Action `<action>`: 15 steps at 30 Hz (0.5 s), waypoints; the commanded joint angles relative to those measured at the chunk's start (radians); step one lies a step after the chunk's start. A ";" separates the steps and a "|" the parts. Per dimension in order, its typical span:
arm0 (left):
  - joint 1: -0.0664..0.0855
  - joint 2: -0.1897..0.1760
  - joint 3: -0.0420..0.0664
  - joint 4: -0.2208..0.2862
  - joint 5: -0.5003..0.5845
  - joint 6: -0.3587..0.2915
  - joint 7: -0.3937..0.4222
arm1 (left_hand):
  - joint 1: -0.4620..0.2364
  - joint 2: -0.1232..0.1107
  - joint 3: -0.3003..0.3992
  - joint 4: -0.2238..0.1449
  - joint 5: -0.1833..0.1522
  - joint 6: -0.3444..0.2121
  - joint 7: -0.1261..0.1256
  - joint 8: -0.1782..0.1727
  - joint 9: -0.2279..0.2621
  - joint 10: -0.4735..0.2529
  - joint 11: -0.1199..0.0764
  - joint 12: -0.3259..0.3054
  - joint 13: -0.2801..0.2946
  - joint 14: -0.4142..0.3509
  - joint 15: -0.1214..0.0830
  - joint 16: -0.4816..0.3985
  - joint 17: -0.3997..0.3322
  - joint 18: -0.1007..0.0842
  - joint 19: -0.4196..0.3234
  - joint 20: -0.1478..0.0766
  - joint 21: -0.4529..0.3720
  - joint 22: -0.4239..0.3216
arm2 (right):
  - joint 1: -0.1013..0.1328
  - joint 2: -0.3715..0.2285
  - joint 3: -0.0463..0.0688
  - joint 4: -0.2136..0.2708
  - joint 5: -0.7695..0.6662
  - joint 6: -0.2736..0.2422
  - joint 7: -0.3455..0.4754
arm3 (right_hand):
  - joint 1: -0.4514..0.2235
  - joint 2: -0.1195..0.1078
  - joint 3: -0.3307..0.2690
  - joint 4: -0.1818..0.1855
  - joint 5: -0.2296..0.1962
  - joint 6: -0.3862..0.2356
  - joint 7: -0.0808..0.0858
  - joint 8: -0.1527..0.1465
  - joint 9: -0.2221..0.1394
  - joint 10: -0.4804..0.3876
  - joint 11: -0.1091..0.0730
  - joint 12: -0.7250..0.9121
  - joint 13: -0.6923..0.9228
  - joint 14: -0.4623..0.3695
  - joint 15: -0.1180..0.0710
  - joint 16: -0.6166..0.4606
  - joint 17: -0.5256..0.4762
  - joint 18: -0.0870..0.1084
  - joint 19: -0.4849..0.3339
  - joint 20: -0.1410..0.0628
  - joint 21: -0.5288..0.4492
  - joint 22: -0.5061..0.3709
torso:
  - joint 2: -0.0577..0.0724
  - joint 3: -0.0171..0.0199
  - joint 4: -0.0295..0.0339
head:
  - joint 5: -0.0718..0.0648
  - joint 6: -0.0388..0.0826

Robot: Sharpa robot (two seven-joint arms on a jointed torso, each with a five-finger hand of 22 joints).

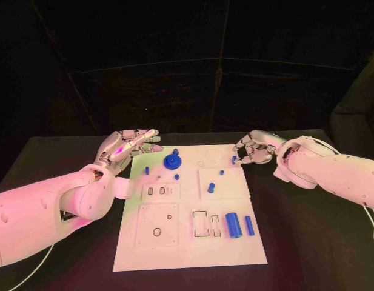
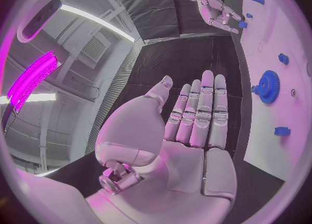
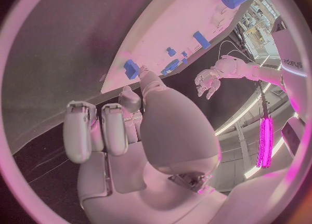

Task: Assemble the parts on the task board

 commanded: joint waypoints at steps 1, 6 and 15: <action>0.001 0.001 0.000 0.000 -0.005 0.015 0.008 | 0.007 0.001 0.003 -0.001 0.004 0.007 -0.002 -0.007 -0.001 0.006 -0.001 -0.007 -0.001 0.007 0.003 -0.006 0.001 0.008 0.005 0.001 -0.006 -0.001 | 0.000 0.005 0.000 -0.005 0.003 0.017 -0.003 | 0.008 0.006 -0.001 -0.006 -0.002 0.002 0.001 -0.005 -0.001 -0.004 0.002 -0.003 -0.001 0.054 -0.003 0.005 0.013 -0.014 -0.004 -0.006 -0.002 0.092 | 0.000 -0.0003 0.0008 | -0.001 0.001; 0.001 0.001 0.000 0.000 -0.005 0.015 0.008 | 0.007 0.001 0.003 -0.001 0.004 0.007 -0.002 -0.007 -0.001 0.006 -0.001 -0.007 -0.001 0.007 0.003 -0.006 0.001 0.008 0.005 0.001 -0.006 -0.001 | -0.007 0.011 0.000 -0.011 0.003 0.023 -0.002 | 0.011 0.011 0.000 -0.009 0.000 0.007 0.001 -0.003 0.000 -0.003 0.002 -0.001 0.001 0.055 -0.003 0.005 0.013 -0.014 -0.003 -0.006 -0.002 0.093 | 0.000 0.0002 0.0006 | 0.002 0.000; 0.001 0.000 0.000 -0.001 -0.005 0.016 0.008 | 0.007 0.001 0.003 -0.001 0.004 0.007 -0.002 -0.007 -0.001 0.006 -0.001 -0.007 -0.001 0.007 0.003 -0.006 0.001 0.008 0.005 0.001 -0.006 -0.001 | -0.016 0.019 0.000 -0.021 0.003 0.025 0.002 | 0.017 0.027 0.004 -0.017 0.003 0.032 -0.002 0.009 0.004 0.002 -0.001 0.003 0.007 0.055 -0.005 0.006 0.015 -0.014 -0.003 -0.007 -0.001 0.094 | 0.000 0.0002 0.0001 | 0.002 -0.002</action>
